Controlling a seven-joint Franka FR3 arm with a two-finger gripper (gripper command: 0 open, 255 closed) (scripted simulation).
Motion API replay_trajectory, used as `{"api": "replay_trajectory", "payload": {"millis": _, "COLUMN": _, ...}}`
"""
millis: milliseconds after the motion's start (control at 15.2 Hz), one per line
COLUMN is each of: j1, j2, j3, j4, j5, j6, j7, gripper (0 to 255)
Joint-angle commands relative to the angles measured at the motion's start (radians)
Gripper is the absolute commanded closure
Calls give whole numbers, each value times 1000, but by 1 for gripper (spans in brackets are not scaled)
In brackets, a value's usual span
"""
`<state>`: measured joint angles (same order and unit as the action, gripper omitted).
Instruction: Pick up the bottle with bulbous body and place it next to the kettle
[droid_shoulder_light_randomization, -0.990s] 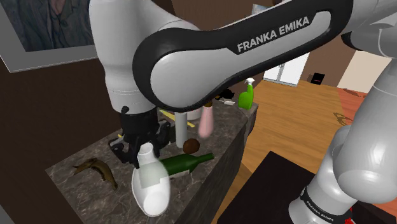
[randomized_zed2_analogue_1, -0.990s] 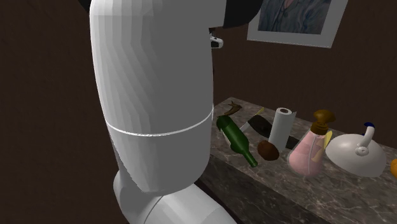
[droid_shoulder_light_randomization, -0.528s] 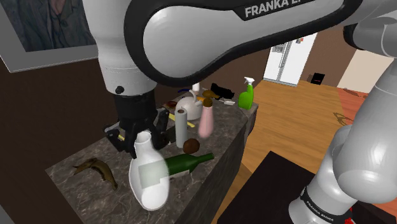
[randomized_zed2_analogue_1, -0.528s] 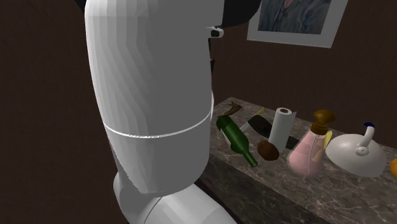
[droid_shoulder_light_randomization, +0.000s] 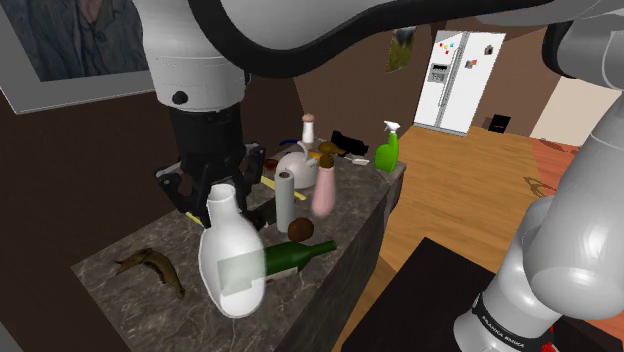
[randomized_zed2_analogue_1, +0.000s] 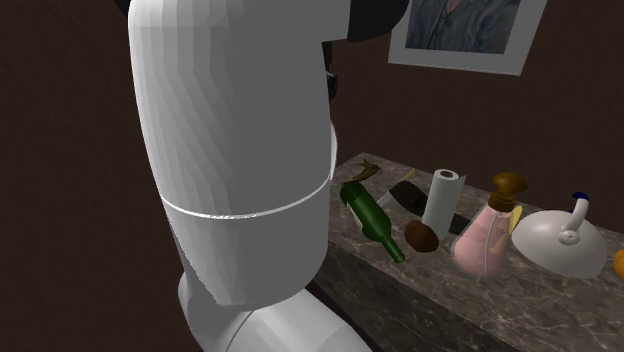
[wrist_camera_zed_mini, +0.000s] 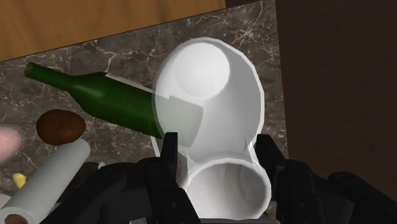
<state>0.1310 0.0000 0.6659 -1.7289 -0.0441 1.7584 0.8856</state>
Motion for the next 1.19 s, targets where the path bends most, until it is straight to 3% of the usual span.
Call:
{"api": "replay_trajectory", "payload": {"millis": 0, "j1": 2, "j2": 7, "j3": 2, "j4": 34, "j5": -4, "j6": -29, "j7": 4, "gripper": 255}}
{"api": "replay_trajectory", "payload": {"millis": 1122, "j1": 30, "j2": 88, "j3": 21, "j4": 348, "j5": -57, "j6": -281, "j7": 29, "gripper": 255}}
